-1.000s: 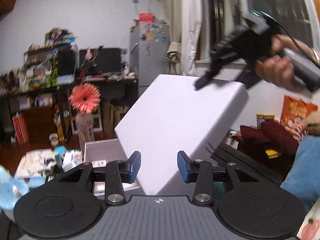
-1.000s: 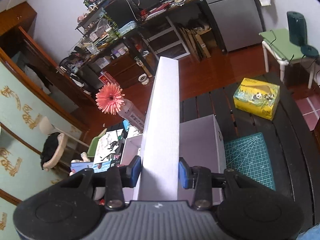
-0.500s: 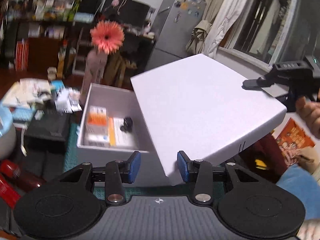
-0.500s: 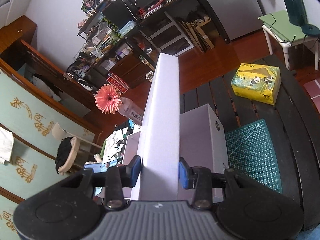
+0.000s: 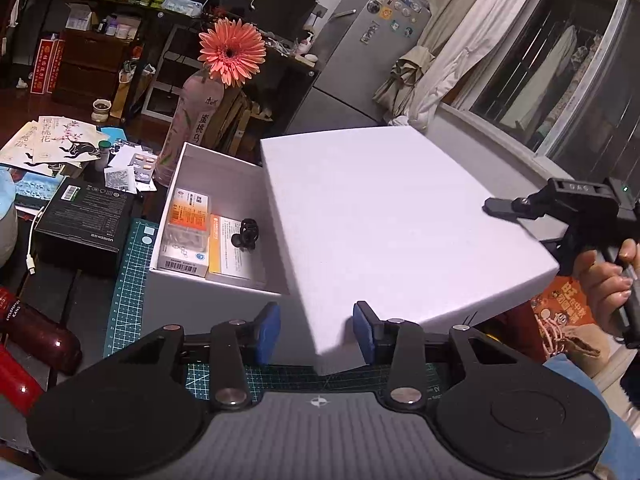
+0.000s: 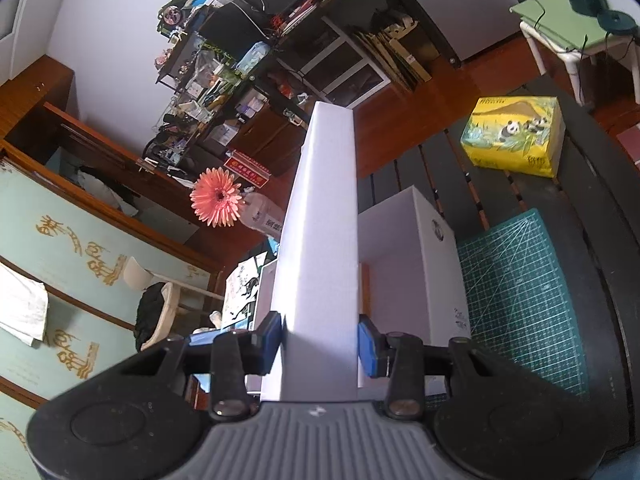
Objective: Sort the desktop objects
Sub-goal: 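Lower the lid flat onto the white box with the right tool while the left tool steadies its edge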
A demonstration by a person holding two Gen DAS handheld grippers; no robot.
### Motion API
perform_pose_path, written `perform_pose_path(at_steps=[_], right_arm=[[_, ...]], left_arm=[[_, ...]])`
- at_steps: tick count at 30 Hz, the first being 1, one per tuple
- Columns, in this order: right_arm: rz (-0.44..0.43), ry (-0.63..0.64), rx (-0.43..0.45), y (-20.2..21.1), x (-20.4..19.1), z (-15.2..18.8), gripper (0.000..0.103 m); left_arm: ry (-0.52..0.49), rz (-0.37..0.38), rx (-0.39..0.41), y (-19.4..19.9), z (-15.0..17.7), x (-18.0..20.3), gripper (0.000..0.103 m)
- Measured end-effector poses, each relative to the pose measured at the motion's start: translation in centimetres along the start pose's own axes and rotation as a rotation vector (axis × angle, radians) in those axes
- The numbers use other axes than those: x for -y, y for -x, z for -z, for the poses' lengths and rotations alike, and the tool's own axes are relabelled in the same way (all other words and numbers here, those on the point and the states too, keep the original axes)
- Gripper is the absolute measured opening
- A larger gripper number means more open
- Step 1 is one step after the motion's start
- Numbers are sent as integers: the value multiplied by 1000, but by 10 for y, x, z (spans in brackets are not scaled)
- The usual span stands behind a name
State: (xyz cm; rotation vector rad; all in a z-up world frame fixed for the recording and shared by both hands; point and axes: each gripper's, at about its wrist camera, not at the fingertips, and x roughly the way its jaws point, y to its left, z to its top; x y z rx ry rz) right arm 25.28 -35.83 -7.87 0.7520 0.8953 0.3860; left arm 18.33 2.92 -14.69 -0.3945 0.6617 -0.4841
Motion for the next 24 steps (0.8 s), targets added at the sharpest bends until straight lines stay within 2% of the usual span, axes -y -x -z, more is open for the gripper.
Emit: perform_pose_path(at_steps=[17, 24], right_arm=[[-81, -66, -27, -32, 17, 19, 39], [-98, -40, -4, -41, 18, 24, 40]], left_arm=[[30, -58, 25, 12, -6, -9, 39], [24, -84, 31, 15, -7, -10, 39]])
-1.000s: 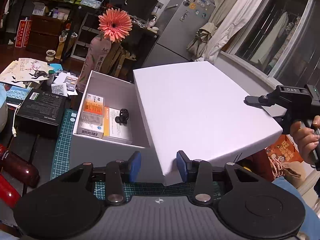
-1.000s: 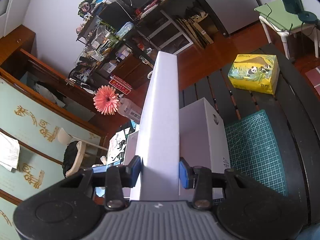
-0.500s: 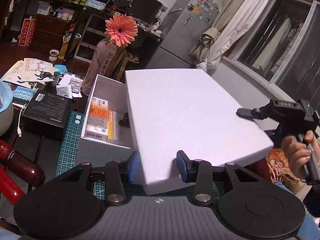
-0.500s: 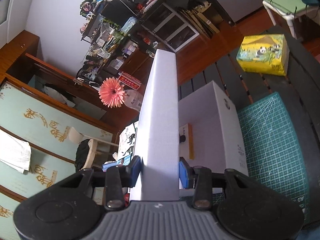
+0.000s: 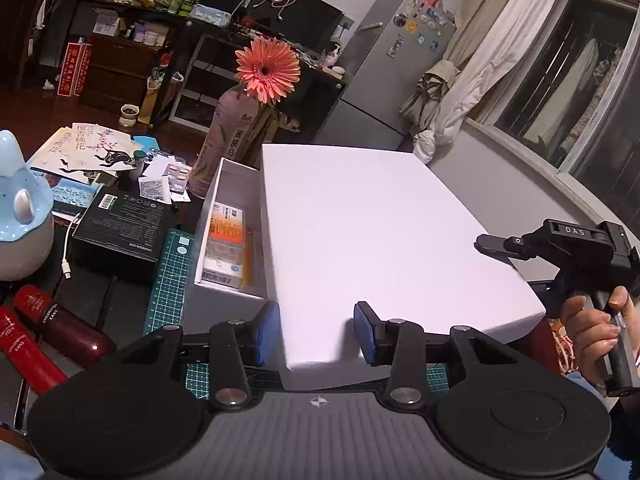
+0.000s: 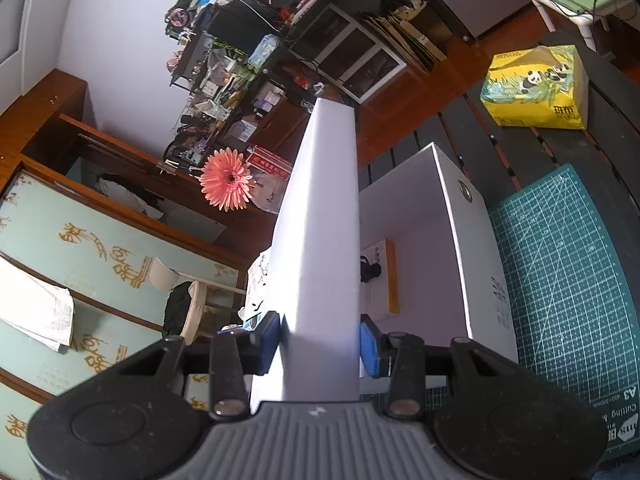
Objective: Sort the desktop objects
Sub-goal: 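Lower the lid flat onto the white box with the right tool while the left tool steadies its edge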
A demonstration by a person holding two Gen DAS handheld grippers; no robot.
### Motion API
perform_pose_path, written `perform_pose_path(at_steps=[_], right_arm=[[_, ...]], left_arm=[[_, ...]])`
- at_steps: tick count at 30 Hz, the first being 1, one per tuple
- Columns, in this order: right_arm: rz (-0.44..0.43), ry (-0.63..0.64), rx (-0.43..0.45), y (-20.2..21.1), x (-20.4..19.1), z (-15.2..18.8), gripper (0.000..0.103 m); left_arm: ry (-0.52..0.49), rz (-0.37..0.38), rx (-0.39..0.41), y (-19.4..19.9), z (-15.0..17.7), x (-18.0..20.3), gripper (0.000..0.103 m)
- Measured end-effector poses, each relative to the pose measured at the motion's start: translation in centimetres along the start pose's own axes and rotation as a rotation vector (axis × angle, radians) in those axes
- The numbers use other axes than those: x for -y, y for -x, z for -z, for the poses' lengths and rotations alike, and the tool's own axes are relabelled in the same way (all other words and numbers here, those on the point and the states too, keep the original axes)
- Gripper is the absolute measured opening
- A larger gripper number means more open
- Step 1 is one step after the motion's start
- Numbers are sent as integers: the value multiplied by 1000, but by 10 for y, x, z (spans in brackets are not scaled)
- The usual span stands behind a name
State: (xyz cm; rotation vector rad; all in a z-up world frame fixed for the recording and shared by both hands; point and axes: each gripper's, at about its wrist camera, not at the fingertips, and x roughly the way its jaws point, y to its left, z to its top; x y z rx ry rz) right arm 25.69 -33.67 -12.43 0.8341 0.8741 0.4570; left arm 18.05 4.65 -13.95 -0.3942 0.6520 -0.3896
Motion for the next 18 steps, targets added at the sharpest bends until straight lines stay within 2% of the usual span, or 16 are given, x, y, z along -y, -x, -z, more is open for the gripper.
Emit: perform_pose_path(at_steps=[7, 18], right_arm=[[-15, 74, 55, -1, -7, 3, 40], [-64, 35, 106, -7, 11, 10, 40]], left_arm=[[-6, -4, 2, -1, 1, 1, 39], [-9, -26, 16, -1, 0, 0, 39]])
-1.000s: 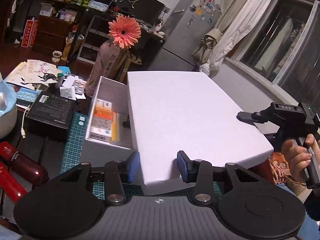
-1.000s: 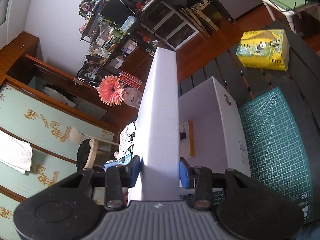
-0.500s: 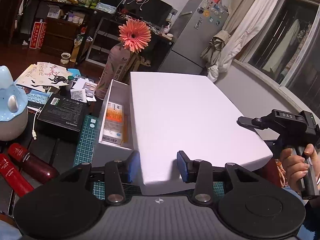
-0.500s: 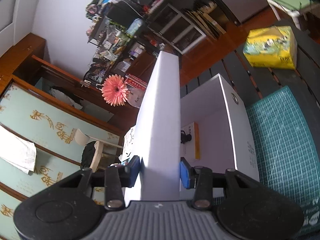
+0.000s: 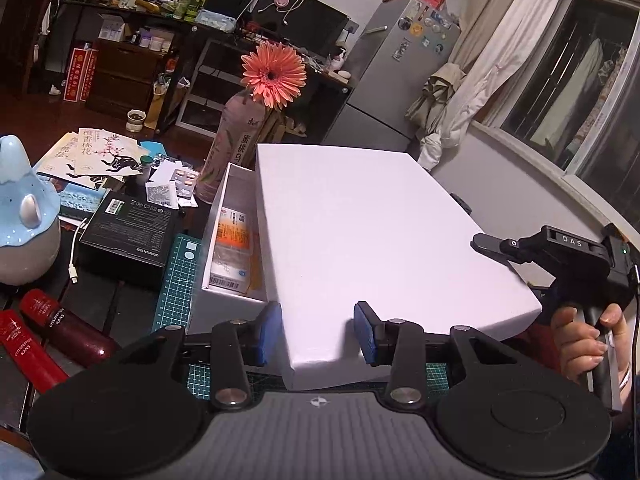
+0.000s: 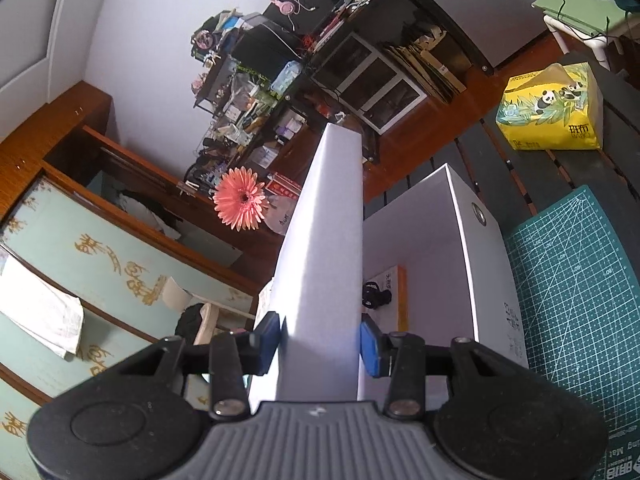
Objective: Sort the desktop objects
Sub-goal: 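Lower the lid flat onto the white box with the right tool while the left tool steadies its edge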
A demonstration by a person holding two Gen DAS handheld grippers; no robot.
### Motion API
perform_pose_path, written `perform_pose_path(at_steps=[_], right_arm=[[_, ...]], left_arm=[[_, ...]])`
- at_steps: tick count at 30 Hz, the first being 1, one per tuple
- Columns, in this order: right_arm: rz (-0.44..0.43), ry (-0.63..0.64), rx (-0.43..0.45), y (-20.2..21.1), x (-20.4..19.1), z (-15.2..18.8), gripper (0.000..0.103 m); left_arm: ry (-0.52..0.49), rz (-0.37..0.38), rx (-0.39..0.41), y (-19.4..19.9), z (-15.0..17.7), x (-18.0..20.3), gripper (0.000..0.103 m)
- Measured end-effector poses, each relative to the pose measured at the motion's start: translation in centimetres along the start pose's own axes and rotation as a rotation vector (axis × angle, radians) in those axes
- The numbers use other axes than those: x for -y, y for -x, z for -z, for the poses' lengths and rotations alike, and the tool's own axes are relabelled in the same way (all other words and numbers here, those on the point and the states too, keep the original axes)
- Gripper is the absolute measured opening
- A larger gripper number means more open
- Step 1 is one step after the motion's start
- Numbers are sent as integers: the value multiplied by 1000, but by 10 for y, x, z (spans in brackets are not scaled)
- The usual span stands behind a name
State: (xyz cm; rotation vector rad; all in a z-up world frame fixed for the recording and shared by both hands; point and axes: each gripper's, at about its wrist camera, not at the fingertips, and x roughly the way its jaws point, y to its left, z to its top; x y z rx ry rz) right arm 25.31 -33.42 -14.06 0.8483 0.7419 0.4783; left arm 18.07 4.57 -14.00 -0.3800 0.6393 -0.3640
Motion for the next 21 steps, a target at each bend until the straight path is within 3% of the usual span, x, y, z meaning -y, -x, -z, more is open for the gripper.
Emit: perform_pose_path(at_steps=[21], right_arm=[[-53, -129, 40, -20, 37, 18, 41]], left_arm=[[-24, -76, 64, -5, -2, 1, 39]])
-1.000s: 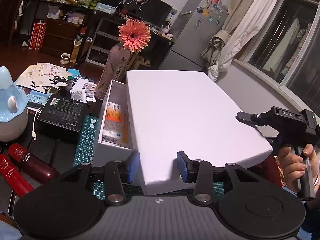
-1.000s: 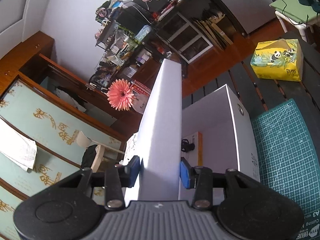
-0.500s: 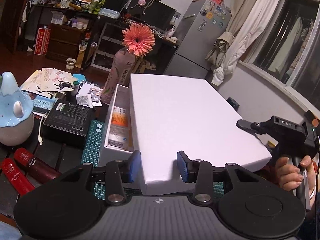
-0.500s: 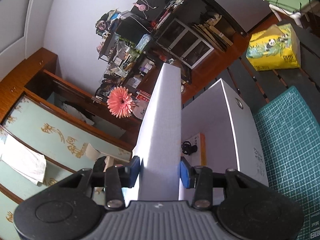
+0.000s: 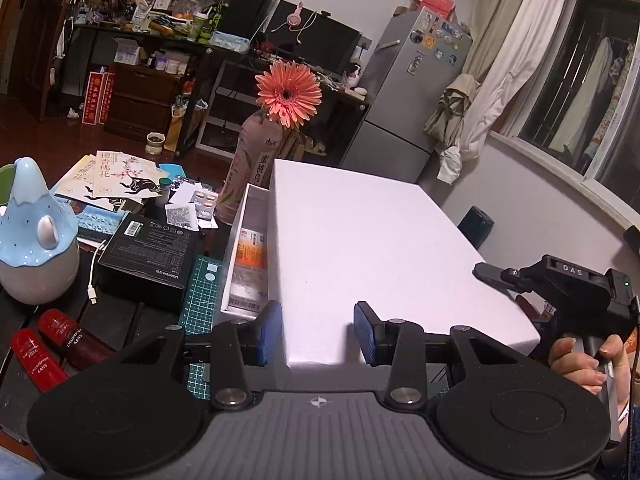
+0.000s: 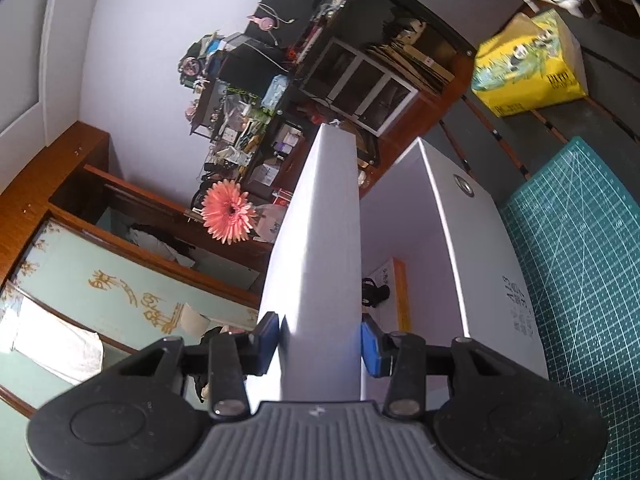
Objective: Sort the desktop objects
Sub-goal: 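Lower the lid flat onto the white box with the right tool while the left tool steadies its edge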
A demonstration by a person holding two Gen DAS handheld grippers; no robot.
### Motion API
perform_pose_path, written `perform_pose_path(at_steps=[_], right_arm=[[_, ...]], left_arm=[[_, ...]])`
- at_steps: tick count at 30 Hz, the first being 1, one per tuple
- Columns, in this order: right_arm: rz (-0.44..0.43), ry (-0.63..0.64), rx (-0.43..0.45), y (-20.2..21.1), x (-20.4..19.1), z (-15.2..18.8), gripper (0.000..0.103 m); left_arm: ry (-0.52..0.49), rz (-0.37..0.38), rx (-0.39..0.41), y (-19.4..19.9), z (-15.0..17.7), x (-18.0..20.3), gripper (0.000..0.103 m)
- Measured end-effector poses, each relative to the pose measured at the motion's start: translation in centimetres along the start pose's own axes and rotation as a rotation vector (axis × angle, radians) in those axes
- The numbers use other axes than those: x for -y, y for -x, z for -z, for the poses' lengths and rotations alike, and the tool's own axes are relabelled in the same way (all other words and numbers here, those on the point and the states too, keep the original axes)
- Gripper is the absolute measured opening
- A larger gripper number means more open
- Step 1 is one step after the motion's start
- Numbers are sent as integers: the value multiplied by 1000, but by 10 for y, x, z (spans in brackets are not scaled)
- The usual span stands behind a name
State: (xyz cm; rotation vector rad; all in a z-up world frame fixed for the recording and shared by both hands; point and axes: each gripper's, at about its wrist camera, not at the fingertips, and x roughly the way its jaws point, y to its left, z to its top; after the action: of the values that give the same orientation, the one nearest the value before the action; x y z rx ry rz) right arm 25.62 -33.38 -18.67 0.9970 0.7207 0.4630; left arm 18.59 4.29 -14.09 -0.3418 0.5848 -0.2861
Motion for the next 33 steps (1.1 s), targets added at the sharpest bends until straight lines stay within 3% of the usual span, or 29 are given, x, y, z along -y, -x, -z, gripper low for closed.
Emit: perform_pose_path(at_steps=[10, 15, 27, 33], right_arm=[[11, -50, -11, -9, 8, 6, 43], [6, -70, -17, -10, 12, 5, 43], [20, -50, -19, -9, 10, 5, 43], [32, -39, -19, -8, 9, 6, 44]], left_arm=[[52, -23, 9, 0, -1, -10, 39], [-44, -50, 47, 9, -1, 5, 39], [-275, -7, 109, 13, 12, 44, 39], [-333, 6, 66, 1, 21, 53, 39]])
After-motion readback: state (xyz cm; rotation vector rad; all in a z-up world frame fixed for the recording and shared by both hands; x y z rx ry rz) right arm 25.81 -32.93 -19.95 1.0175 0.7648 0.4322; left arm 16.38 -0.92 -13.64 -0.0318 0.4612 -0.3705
